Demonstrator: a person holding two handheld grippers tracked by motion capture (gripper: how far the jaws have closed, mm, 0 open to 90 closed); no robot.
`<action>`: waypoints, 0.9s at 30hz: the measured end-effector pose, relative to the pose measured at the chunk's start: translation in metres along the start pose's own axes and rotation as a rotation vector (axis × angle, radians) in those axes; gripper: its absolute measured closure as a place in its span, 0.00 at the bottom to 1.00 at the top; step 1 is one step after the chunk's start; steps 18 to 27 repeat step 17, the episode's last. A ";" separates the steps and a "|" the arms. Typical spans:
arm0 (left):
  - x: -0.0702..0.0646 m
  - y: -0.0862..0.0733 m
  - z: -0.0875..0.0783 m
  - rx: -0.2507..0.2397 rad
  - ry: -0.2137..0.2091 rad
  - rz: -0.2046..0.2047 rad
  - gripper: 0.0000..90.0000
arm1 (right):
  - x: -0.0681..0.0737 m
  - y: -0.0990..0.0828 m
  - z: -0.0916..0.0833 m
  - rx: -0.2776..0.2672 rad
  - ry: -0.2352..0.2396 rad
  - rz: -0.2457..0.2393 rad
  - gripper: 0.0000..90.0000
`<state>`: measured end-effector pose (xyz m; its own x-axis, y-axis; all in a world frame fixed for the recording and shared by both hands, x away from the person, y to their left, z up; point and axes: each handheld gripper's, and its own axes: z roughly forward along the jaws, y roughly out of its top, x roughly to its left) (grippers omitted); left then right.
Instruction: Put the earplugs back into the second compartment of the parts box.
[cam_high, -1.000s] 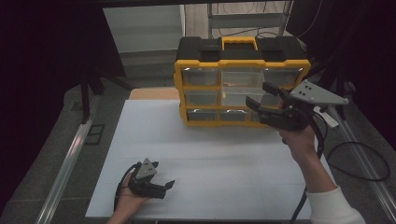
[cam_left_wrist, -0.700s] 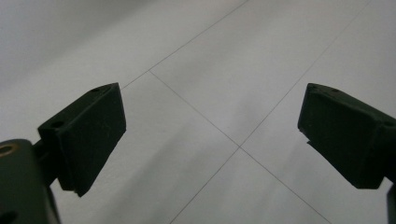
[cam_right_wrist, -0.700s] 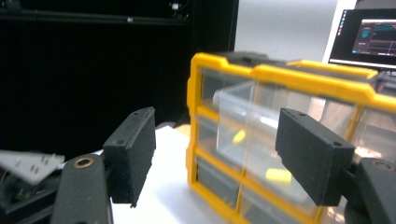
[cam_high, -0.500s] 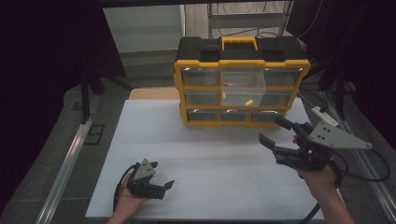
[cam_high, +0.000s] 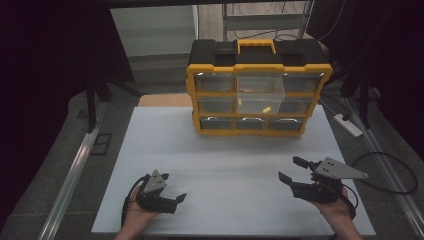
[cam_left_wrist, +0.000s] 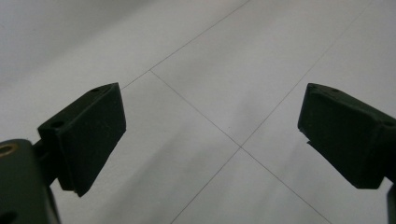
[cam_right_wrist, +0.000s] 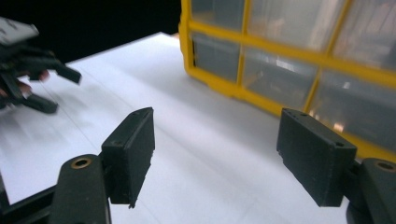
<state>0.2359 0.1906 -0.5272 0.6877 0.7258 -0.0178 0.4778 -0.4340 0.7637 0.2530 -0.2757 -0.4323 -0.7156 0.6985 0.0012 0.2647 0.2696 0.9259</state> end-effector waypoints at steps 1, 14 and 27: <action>0.000 0.000 0.000 0.000 0.000 0.000 0.09 | -0.001 -0.004 0.001 0.007 -0.003 0.004 0.31; 0.000 0.000 0.000 0.000 -0.002 0.001 0.09 | -0.020 -0.046 0.013 0.074 -0.054 0.067 0.31; 0.000 0.000 0.000 0.003 -0.001 0.000 0.09 | -0.021 -0.046 0.013 0.072 -0.054 0.067 0.31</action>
